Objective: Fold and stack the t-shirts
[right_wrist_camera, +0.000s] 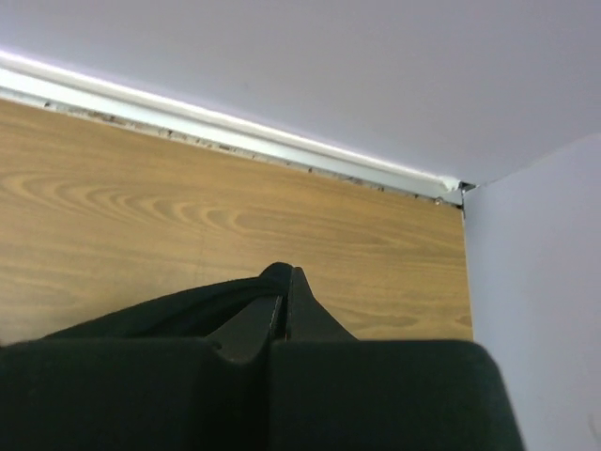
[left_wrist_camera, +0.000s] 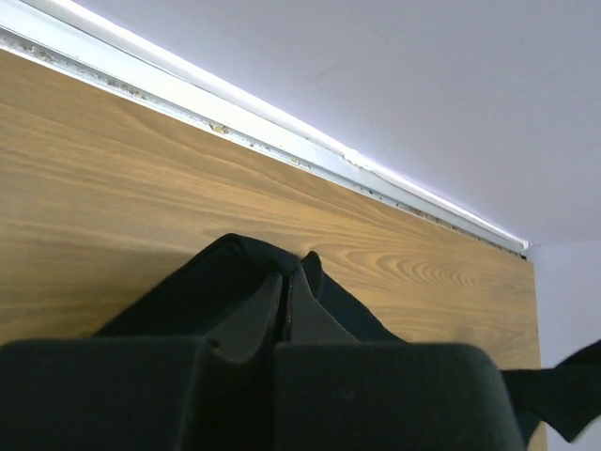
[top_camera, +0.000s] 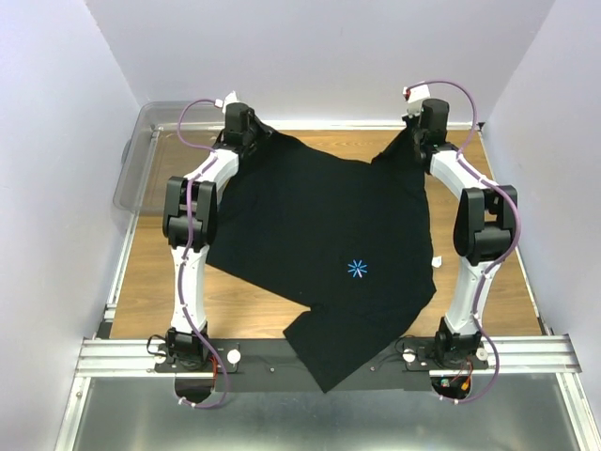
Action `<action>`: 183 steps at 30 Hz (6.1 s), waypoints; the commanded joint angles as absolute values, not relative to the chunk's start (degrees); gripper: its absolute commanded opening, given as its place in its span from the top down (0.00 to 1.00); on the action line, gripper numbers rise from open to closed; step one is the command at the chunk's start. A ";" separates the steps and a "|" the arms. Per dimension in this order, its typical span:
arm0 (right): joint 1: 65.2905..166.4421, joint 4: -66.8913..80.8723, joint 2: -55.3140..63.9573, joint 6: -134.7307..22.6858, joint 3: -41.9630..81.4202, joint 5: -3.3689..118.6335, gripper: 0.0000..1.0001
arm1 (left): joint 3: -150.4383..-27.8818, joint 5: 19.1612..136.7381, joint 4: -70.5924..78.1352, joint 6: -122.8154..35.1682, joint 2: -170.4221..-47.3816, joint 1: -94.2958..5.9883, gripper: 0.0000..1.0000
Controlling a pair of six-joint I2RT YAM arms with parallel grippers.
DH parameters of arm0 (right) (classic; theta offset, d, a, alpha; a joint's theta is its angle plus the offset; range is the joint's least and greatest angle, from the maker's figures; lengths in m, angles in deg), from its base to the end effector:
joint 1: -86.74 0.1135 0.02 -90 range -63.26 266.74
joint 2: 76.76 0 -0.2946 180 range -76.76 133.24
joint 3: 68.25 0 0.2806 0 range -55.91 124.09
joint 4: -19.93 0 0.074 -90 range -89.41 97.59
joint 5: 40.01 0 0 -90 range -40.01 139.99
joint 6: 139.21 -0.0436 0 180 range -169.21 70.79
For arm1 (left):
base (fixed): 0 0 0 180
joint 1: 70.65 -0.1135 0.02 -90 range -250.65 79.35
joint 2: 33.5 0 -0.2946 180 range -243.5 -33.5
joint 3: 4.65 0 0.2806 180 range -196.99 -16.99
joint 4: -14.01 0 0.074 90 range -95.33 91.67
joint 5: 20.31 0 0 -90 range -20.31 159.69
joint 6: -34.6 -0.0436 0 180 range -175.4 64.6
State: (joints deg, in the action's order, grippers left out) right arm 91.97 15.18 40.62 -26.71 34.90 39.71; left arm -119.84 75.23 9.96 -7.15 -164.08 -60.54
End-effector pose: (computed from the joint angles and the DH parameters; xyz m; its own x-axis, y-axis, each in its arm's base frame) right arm 0.5365 0.0413 0.2681 -0.3292 -0.4082 -0.8514 -0.0515 0.9081 -0.4155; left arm 0.5829 -0.1082 0.2237 -0.4154 -0.6802 -0.6039 -0.0684 0.6854 -0.7249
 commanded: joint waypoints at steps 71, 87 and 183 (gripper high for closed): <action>115.13 -11.83 10.79 -18.72 3.07 73.65 0.44 | -119.91 87.79 11.95 -12.16 -165.95 -64.76 1.00; 91.84 -20.54 13.93 -4.12 5.52 72.41 0.14 | -119.74 91.66 12.30 -13.13 -166.74 -64.85 1.00; 121.90 -19.05 1.38 3.62 -16.71 68.71 0.64 | -113.49 103.97 12.30 -17.96 -162.26 -65.03 1.00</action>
